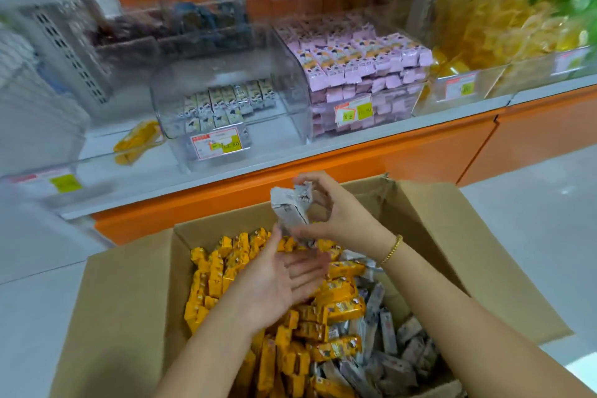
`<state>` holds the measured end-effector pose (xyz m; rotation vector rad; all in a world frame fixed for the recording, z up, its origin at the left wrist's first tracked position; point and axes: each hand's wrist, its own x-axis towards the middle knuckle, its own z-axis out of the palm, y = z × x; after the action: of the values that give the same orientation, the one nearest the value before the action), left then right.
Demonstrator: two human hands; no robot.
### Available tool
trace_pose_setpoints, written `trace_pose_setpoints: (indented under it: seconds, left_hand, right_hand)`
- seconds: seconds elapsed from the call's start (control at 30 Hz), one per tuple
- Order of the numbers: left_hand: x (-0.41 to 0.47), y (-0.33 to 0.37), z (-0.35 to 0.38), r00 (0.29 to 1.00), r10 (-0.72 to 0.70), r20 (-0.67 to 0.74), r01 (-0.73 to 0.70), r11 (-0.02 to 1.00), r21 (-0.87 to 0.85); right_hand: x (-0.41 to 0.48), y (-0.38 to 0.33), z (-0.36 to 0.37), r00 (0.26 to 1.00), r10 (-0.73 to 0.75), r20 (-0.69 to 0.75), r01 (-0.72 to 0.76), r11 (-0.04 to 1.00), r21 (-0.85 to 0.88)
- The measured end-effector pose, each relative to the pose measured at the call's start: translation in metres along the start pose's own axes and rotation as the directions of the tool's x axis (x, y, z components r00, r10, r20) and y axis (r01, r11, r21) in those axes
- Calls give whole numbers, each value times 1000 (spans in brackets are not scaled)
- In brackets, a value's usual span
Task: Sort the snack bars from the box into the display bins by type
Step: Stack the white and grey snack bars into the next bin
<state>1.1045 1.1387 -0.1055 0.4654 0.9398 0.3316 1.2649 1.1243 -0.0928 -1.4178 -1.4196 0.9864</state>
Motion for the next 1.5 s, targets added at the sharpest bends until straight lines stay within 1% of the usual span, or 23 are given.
trace_pose_setpoints:
  seconds: [0.07,0.1,0.17,0.23,0.3,0.4,0.47,0.53,0.6,0.67,0.77,0.87,0.97,1.1,1.2,1.27,1.33,1.37,1.4,1.43,1.47,1.5]
  left_hand:
    - [-15,16,3,996,89,-15,-91,985,-146]
    - [-22,23,4,991,129,-20,-131,970,-206]
    - [-37,38,2,975,218,-35,-220,942,-253]
    - [-49,55,-2,955,293,-46,-295,927,-229]
    - [-59,70,-7,935,352,-52,-356,921,-161]
    - [-65,88,-18,906,418,-65,-422,905,-63]
    - [-65,93,-21,898,438,-44,-440,898,-23]
    - [-63,96,-21,892,452,-11,-452,892,6]
    - [-62,98,-17,888,459,22,-460,887,38]
    - [-60,100,-14,882,468,46,-470,881,56]
    - [-57,105,-12,875,477,75,-482,873,70]
    - [-55,112,-13,862,502,68,-506,860,62]
    - [-51,119,-16,851,524,32,-525,848,71]
    - [-47,122,-22,854,519,-34,-516,853,79]
    - [-50,122,-25,874,485,-45,-470,864,181]
    - [-53,123,-26,890,454,-45,-428,865,262]
    - [-54,124,-26,897,440,-38,-406,855,322]
    - [-55,124,-26,901,432,-29,-396,850,348]
    - [-55,124,-24,908,418,-10,-384,843,377]
    - [-56,123,-22,918,396,17,-368,835,408]
    - [-56,122,-21,928,371,45,-352,828,437]
    - [-57,120,-19,936,346,69,-339,826,451]
  right_hand:
    - [-1,-15,13,996,-72,-47,79,984,161]
    - [-3,-20,18,994,-92,-63,103,974,204]
    - [-4,-32,24,990,-123,-66,134,969,207]
    - [-5,-42,27,989,-145,-24,147,963,225]
    - [-4,-49,27,986,-164,40,148,953,264]
    - [-1,-54,28,971,-215,107,179,945,273]
    - [3,-55,32,976,-213,53,187,931,313]
    - [7,-55,37,978,-194,-73,207,911,358]
    - [11,-54,39,976,-146,-162,198,903,380]
    - [14,-53,36,973,-91,-213,171,902,396]
    - [18,-54,29,971,-45,-235,144,895,423]
    - [20,-58,27,978,-35,-206,104,938,332]
    - [21,-60,25,994,-39,-105,63,970,236]
    - [23,-58,20,999,-31,-10,32,964,265]
    - [23,-57,18,993,-101,67,82,969,234]
    - [23,-59,15,985,-144,95,133,984,117]
    - [24,-63,9,980,-169,103,177,982,-71]
    - [25,-66,6,972,-206,108,225,953,-201]
    - [27,-69,3,956,-262,133,293,891,-347]
    - [28,-73,3,930,-315,188,367,805,-466]
    - [30,-77,2,900,-352,257,436,725,-533]
    - [32,-80,2,872,-371,318,489,669,-560]
